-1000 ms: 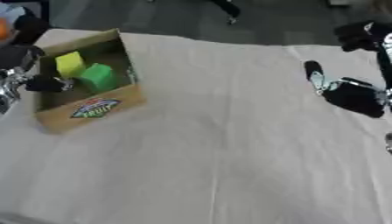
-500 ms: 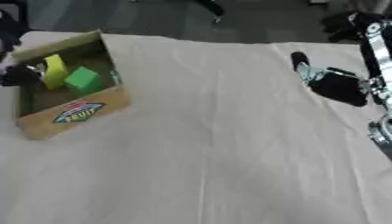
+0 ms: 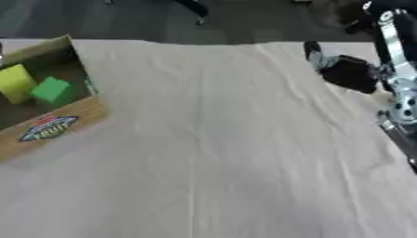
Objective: Pick up the objects with one hand, pass them to the other hand, and then place them into the box on the other side of the table.
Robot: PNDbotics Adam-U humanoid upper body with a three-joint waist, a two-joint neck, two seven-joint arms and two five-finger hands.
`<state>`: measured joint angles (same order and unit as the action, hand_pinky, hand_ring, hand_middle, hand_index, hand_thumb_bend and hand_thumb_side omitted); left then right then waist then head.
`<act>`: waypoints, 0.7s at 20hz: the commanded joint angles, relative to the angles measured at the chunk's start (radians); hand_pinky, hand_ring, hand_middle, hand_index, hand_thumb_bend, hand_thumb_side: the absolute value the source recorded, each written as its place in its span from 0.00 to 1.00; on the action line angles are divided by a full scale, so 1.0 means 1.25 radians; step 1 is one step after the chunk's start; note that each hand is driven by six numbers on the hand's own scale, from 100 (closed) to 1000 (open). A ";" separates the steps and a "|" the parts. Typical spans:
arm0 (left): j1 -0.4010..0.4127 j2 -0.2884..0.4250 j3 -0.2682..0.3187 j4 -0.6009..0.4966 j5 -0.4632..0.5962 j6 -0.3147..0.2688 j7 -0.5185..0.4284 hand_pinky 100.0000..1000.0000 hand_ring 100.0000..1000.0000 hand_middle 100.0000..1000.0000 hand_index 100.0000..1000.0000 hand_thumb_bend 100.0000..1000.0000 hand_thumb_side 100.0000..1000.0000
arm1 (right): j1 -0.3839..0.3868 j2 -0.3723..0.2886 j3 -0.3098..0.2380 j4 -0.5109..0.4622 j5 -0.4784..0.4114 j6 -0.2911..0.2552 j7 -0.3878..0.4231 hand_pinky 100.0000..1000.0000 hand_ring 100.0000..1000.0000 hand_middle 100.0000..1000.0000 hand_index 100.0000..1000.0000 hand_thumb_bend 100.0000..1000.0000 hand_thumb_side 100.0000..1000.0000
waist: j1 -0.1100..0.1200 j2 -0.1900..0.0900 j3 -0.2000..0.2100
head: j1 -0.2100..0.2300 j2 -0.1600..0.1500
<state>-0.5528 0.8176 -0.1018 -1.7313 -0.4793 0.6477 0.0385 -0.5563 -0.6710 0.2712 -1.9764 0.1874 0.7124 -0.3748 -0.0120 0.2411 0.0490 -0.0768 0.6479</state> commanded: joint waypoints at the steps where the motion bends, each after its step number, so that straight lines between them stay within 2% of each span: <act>1: -0.003 0.021 0.005 -0.043 0.039 0.012 0.041 0.55 0.64 0.58 0.74 0.00 0.48 | 0.015 -0.053 -0.042 0.008 -0.037 0.036 -0.020 0.83 0.70 0.58 0.74 0.37 0.14 | 0.002 -0.020 -0.002 | -0.012 0.001; 3: 0.002 0.023 -0.001 -0.049 0.064 0.014 0.067 0.55 0.64 0.58 0.74 0.00 0.50 | 0.034 -0.072 -0.063 0.021 -0.059 0.060 -0.017 0.84 0.71 0.60 0.75 0.39 0.15 | 0.002 -0.020 -0.003 | -0.017 0.002; 4: 0.004 0.024 -0.005 -0.050 0.076 0.014 0.080 0.55 0.64 0.58 0.74 0.00 0.50 | 0.041 -0.080 -0.072 0.026 -0.071 0.073 -0.015 0.84 0.72 0.62 0.76 0.00 0.23 | 0.002 -0.020 -0.003 | -0.020 0.002; 5: 0.006 0.024 -0.007 -0.050 0.088 0.012 0.092 0.56 0.65 0.59 0.74 0.00 0.52 | 0.050 -0.089 -0.083 0.035 -0.083 0.085 -0.013 0.84 0.72 0.62 0.76 0.40 0.16 | 0.002 -0.020 -0.003 | -0.025 0.004; 7: 0.009 0.025 -0.010 -0.049 0.113 0.005 0.117 0.56 0.65 0.59 0.74 0.00 0.52 | 0.058 -0.107 -0.101 0.046 -0.106 0.108 -0.009 0.84 0.72 0.62 0.76 0.40 0.16 | 0.002 -0.020 -0.003 | -0.032 0.005; 11: 0.010 0.027 -0.018 -0.043 0.149 -0.005 0.153 0.56 0.65 0.59 0.74 0.00 0.52 | 0.061 -0.115 -0.107 0.037 -0.129 0.128 -0.015 0.84 0.72 0.62 0.76 0.40 0.16 | 0.002 -0.019 -0.003 | -0.034 0.005; 12: 0.012 0.029 -0.021 -0.043 0.156 -0.009 0.158 0.56 0.65 0.61 0.78 0.00 0.55 | 0.069 -0.123 -0.114 0.043 -0.135 0.134 -0.013 0.85 0.74 0.66 0.76 0.44 0.17 | 0.001 -0.017 -0.009 | -0.035 0.004; 14: 0.013 0.030 -0.027 -0.044 0.169 -0.017 0.166 0.56 0.65 0.61 0.77 0.00 0.55 | 0.100 -0.152 -0.132 0.074 -0.155 0.150 -0.006 0.85 0.74 0.67 0.77 0.46 0.17 | 0.001 -0.017 -0.011 | -0.047 0.006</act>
<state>-0.5278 0.8180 -0.1401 -1.7754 -0.2811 0.6314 0.2339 -0.4260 -0.8082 0.1317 -1.8913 0.0077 0.8075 -0.3040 -0.0129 0.2411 0.0341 -0.1275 0.6571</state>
